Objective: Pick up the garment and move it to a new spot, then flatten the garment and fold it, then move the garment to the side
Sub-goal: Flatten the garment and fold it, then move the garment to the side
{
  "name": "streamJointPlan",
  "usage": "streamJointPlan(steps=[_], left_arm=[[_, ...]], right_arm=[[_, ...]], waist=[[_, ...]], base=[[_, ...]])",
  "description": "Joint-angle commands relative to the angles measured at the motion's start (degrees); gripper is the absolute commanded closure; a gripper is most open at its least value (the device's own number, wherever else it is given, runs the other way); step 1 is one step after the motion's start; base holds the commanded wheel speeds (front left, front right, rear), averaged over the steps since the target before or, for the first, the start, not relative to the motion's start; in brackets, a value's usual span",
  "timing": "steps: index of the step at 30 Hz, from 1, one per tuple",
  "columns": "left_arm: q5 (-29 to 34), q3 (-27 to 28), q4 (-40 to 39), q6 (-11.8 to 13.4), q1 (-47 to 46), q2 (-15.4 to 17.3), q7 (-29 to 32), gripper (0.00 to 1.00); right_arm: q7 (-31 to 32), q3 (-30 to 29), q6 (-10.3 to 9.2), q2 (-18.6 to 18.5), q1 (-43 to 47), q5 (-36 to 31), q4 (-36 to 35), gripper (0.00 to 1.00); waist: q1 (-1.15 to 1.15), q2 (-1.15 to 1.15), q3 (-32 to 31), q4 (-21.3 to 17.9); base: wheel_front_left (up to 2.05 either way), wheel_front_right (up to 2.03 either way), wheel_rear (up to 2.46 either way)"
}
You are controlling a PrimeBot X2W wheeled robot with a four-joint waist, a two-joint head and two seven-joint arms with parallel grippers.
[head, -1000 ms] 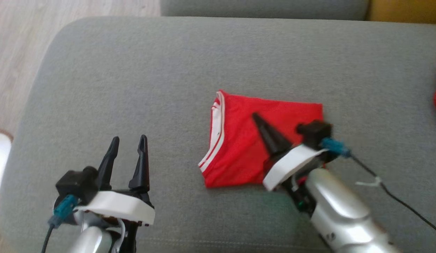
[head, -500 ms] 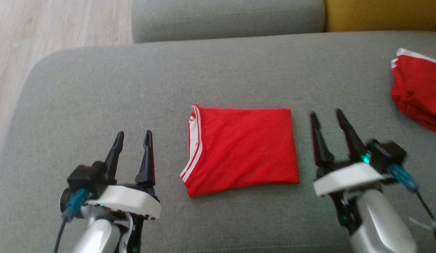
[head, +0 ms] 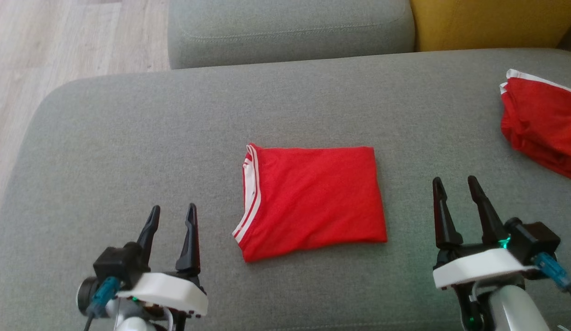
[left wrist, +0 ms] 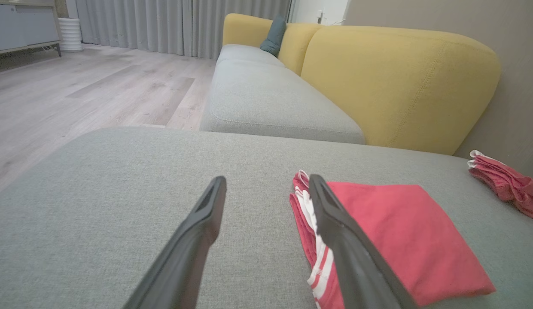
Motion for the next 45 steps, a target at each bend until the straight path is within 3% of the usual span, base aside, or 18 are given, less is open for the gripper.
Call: streamJointPlan(steps=[1,27,31,36,45], left_arm=[[0.51,2.64,-2.02,-0.16,-2.02,-0.07,-0.7,0.0],[3.96,6.24,-0.69,-3.44,-2.44,-3.06,-0.71,0.0],[4.51,6.73,-1.0,-3.76,-3.19,-3.46,-0.71,0.0],[5.51,7.24,-1.67,-4.09,-4.36,-4.36,-0.71,0.0],[7.02,8.01,-1.91,-5.51,-6.64,-7.31,-0.71,0.0]], right_arm=[[-0.09,1.17,-0.05,-0.02,-1.33,-0.5,-2.4,0.0],[3.0,0.78,-0.05,-0.02,-2.35,0.65,-3.35,0.0],[7.32,-0.3,-0.05,-0.02,-4.64,-0.43,-3.23,0.0],[18.5,-0.67,-0.05,-0.06,-8.48,1.83,-1.8,0.0],[32.23,-0.07,-0.05,-5.37,-12.39,5.32,0.15,0.0]], waist=[[0.0,0.0,0.12,0.08],[0.0,0.0,2.94,1.65],[0.0,0.0,4.52,2.42],[0.0,0.0,7.49,4.11],[0.0,0.0,13.53,9.13]], base=[[0.0,0.0,0.0],[0.0,0.0,0.0],[0.0,0.0,0.0],[0.0,0.0,0.0],[0.0,0.0,0.0]])
